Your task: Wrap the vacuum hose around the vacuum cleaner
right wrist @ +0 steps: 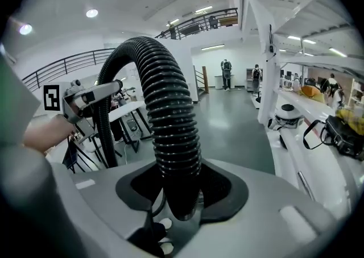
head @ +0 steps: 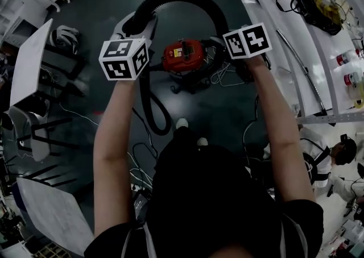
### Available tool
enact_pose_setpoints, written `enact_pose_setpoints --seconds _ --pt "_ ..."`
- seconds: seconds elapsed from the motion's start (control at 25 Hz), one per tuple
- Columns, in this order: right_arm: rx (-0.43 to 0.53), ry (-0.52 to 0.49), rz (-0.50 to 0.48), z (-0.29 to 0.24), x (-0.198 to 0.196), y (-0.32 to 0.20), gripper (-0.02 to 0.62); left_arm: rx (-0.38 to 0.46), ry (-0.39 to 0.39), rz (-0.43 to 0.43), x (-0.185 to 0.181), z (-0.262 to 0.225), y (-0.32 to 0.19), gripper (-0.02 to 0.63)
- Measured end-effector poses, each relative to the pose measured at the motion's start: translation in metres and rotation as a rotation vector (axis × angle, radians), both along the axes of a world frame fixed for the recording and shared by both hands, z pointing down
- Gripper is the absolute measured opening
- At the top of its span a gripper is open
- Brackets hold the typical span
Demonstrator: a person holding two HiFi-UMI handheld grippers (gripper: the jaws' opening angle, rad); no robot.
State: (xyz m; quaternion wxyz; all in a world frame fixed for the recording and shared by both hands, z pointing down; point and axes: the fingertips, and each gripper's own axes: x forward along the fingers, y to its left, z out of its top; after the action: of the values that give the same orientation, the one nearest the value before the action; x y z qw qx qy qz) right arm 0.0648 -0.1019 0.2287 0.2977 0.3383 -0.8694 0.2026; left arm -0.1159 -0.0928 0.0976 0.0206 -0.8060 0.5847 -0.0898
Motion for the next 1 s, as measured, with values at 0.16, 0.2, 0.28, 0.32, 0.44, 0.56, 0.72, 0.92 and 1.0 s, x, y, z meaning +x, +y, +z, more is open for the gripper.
enact_pose_setpoints --seconds 0.16,0.2,0.28,0.32,0.44,0.56,0.72,0.92,1.0 --pt "-0.033 -0.024 0.011 0.002 -0.003 0.000 0.173 0.016 -0.004 0.029 0.004 -0.009 -0.017 0.137" --pt "-0.039 -0.031 0.017 0.002 -0.002 -0.001 0.173 0.019 -0.005 0.041 0.006 -0.010 -0.022 0.138" --pt "-0.041 -0.039 0.032 0.002 0.000 -0.005 0.173 0.026 -0.007 0.063 0.010 -0.013 -0.032 0.138" --pt "-0.038 -0.038 0.041 0.001 0.001 -0.007 0.173 0.029 -0.008 0.073 0.011 -0.014 -0.036 0.138" --pt "-0.019 -0.014 0.063 -0.002 0.003 -0.015 0.175 0.038 -0.030 0.109 0.012 -0.019 -0.046 0.138" --pt "0.009 0.019 0.092 -0.006 0.009 -0.024 0.176 0.052 -0.077 0.150 0.013 -0.027 -0.056 0.138" --pt "0.048 0.059 0.127 -0.019 0.019 -0.039 0.176 0.073 -0.100 0.202 0.018 -0.040 -0.069 0.138" --pt "0.104 0.127 0.151 -0.046 0.027 -0.057 0.176 0.099 -0.081 0.234 0.016 -0.056 -0.086 0.138" --pt "0.129 0.129 0.171 -0.057 0.029 -0.065 0.176 0.111 -0.065 0.239 0.015 -0.061 -0.093 0.138"
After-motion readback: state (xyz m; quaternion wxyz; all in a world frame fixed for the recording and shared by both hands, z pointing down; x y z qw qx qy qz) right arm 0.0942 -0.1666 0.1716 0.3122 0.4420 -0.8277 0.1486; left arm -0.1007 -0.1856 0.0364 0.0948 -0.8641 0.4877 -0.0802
